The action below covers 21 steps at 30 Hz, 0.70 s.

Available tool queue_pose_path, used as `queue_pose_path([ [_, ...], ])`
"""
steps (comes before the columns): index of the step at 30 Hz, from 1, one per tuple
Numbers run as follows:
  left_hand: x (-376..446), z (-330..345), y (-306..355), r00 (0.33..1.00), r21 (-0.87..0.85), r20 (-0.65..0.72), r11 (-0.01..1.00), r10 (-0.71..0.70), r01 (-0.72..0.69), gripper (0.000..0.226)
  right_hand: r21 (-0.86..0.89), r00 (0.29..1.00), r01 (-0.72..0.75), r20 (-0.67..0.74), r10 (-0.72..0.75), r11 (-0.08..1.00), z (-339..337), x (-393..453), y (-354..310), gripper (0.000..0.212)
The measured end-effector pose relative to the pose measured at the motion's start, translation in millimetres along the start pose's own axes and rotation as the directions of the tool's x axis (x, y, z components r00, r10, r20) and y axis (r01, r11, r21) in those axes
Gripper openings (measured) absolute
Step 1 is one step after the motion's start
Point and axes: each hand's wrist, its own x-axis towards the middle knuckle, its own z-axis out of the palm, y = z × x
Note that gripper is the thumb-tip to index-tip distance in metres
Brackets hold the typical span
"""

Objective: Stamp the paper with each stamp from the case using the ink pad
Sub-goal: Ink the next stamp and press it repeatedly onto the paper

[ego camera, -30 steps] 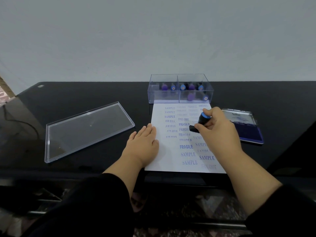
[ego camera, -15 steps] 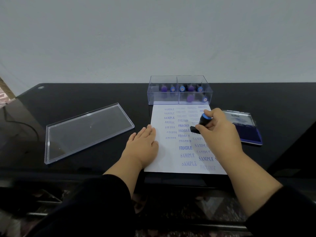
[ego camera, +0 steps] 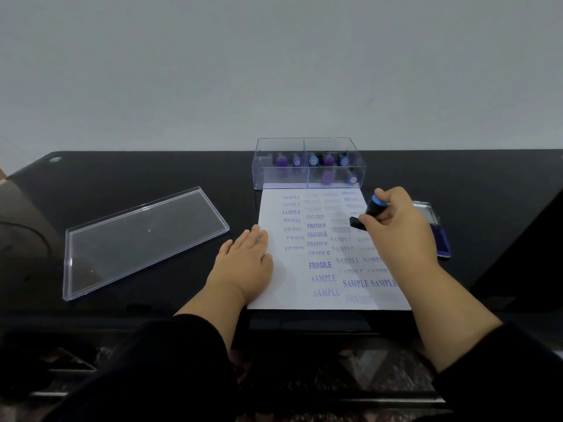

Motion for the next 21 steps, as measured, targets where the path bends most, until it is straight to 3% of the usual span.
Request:
queue_pose_path([
  [9,0.0,2.0,0.0,1.000,0.016,-0.016,1.000,0.003,-0.003,0.053,-0.284,0.987,-0.122,-0.140,0.085,0.951,-31.2,13.7,27.3,0.032],
  [21,0.3,2.7,0.4,1.000,0.016,-0.019,1.000,0.016,-0.016,0.053,-0.413,0.978,-0.202,-0.127,0.164,0.888,-28.3,15.8,33.3,0.031],
])
